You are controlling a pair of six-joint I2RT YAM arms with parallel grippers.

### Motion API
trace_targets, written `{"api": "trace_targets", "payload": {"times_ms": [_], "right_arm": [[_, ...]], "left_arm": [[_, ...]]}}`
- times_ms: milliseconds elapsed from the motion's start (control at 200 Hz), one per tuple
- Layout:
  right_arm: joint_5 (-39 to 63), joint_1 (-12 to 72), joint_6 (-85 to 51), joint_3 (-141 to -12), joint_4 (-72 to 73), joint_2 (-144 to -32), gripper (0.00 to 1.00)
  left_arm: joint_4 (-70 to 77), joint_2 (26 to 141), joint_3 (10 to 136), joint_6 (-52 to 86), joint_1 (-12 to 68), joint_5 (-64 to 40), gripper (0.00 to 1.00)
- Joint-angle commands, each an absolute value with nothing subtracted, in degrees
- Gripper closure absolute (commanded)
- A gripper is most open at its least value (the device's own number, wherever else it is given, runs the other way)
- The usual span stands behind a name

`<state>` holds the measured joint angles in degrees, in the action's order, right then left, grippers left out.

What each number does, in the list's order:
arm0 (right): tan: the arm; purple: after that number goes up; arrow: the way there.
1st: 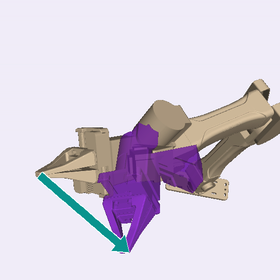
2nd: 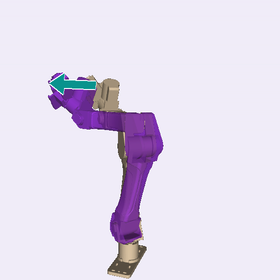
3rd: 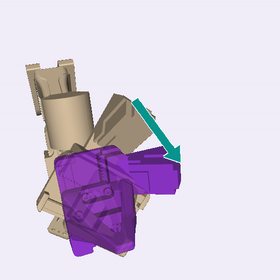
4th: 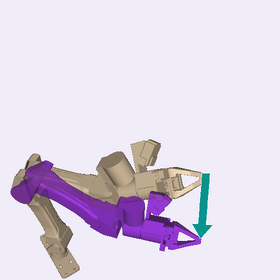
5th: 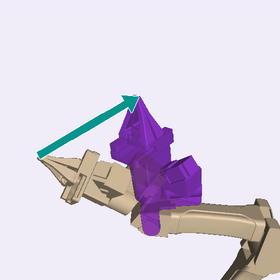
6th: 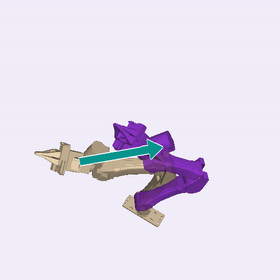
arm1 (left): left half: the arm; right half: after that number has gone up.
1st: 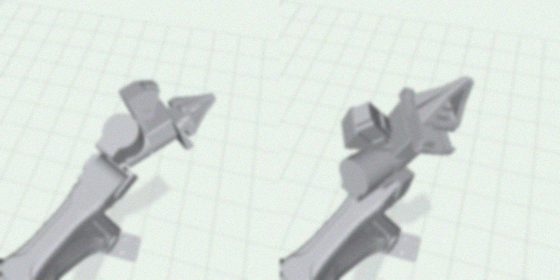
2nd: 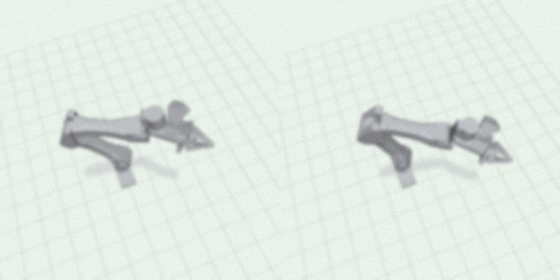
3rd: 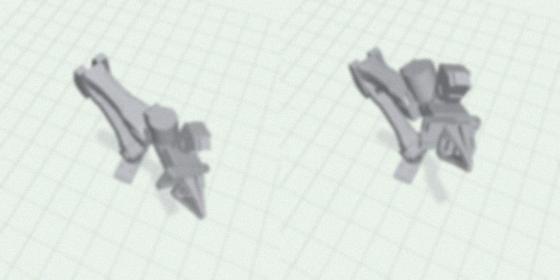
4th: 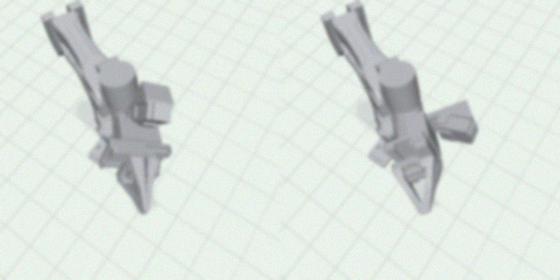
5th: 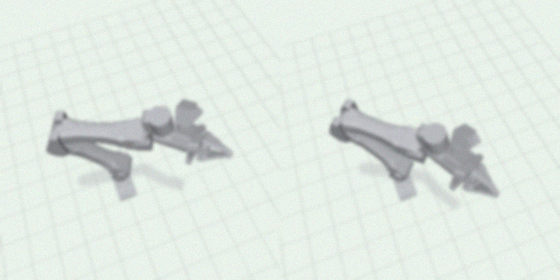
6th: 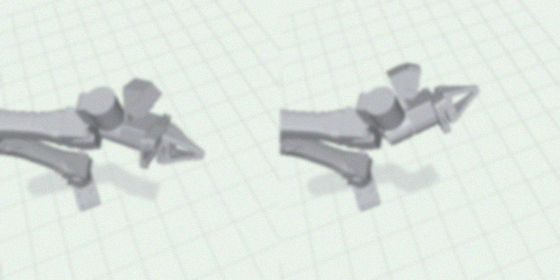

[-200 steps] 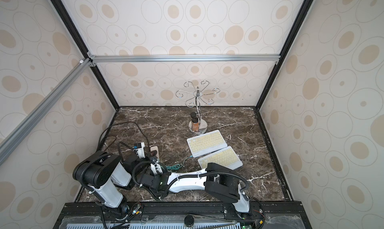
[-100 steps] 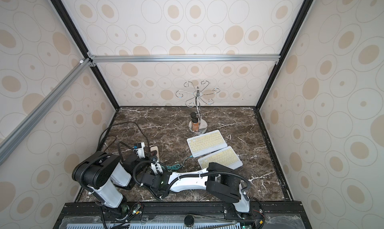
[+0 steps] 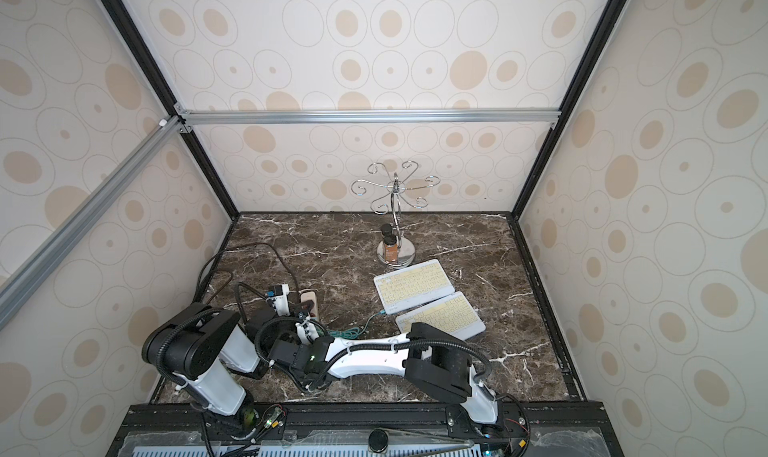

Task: Unplug the wireless keyboard
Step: Remove the plug from the socket.

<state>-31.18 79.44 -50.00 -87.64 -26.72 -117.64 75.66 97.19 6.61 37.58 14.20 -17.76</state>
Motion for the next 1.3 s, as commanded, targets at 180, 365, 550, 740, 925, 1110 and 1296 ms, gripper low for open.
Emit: {"api": "trace_targets", "payload": {"times_ms": [180, 365, 550, 740, 925, 1110, 1296], "right_arm": [[-22.15, 77.71, -47.92, -85.94, -16.88, -116.36, 1.0], [-19.05, 76.2, -49.58, -79.15, -11.03, -113.29, 1.0], [-23.14, 77.11, -50.52, -78.31, -12.27, -113.18, 1.0], [-31.48, 80.05, -49.4, -84.95, -19.25, -116.33, 1.0], [-35.79, 80.86, -49.17, -90.0, -23.09, -119.29, 1.0], [-26.89, 77.97, -49.04, -83.95, -14.08, -116.43, 1.0], [-24.26, 76.12, -50.74, -77.31, -8.57, -113.43, 1.0]], "left_arm": [[66.3, 97.95, 4.92, 36.39, 14.5, -18.63, 1.0], [66.53, 98.36, 4.92, 36.5, 14.5, -18.72, 1.0], [66.73, 98.68, 5.01, 36.47, 14.5, -18.69, 1.0], [67.32, 99.3, 5.19, 36.64, 14.46, -18.89, 1.0], [67.51, 99.49, 5.19, 36.74, 14.5, -19.06, 1.0], [67.32, 99.32, 5.1, 36.69, 14.5, -19.07, 1.0], [67.24, 99.05, 5.01, 36.65, 14.5, -18.96, 1.0]]}}
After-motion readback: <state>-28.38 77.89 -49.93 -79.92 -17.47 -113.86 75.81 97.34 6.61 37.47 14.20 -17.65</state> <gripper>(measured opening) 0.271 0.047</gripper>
